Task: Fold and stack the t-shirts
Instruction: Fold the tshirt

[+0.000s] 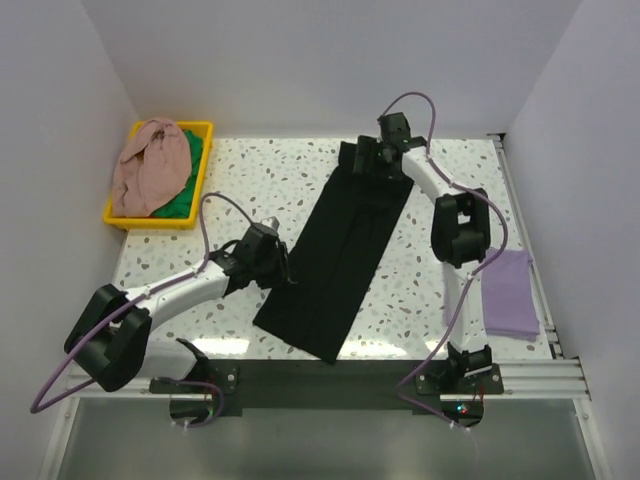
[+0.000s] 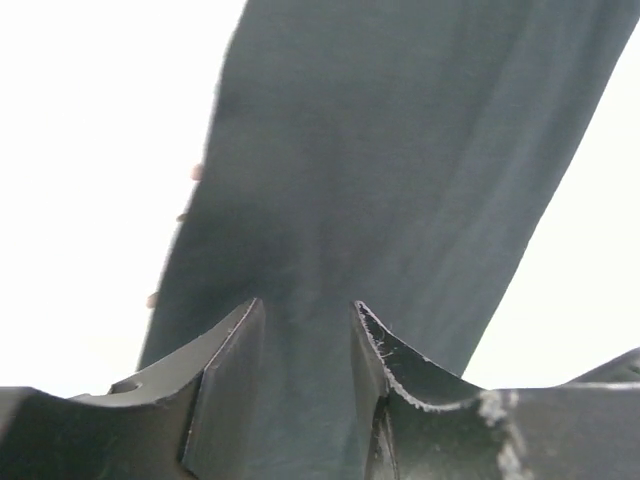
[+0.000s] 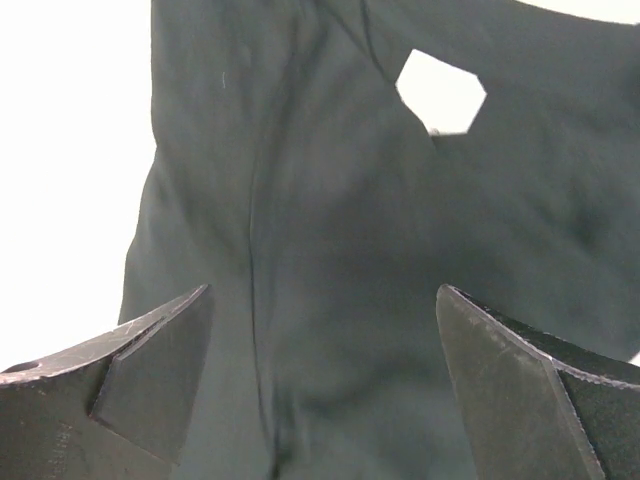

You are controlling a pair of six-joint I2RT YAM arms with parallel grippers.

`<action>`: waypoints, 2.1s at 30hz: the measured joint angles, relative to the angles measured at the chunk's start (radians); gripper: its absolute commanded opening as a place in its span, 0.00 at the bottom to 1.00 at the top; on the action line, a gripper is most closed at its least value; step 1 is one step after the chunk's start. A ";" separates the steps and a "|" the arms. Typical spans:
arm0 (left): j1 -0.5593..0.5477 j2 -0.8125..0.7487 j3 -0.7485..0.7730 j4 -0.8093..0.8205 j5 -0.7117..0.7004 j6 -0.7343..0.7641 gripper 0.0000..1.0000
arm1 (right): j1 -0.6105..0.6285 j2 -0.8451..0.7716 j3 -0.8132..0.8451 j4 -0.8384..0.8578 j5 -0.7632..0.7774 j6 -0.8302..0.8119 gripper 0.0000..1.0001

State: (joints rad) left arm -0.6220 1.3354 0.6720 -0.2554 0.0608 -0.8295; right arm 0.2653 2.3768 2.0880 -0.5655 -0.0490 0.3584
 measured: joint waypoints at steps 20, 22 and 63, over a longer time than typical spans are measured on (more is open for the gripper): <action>0.023 0.077 0.021 -0.218 -0.126 0.093 0.06 | -0.002 -0.216 -0.449 0.107 -0.003 0.123 0.75; 0.038 0.080 0.022 -0.219 -0.113 0.093 0.03 | -0.002 -0.198 -0.426 0.109 -0.003 0.121 0.75; 0.024 0.016 0.132 -0.124 0.114 0.214 0.46 | 0.064 -0.787 -0.734 0.063 0.057 0.080 0.84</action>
State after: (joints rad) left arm -0.5980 1.3514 0.8040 -0.3798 0.1749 -0.6155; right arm 0.3298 1.5902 1.3540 -0.5030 0.0082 0.4385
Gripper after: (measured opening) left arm 0.460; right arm 0.883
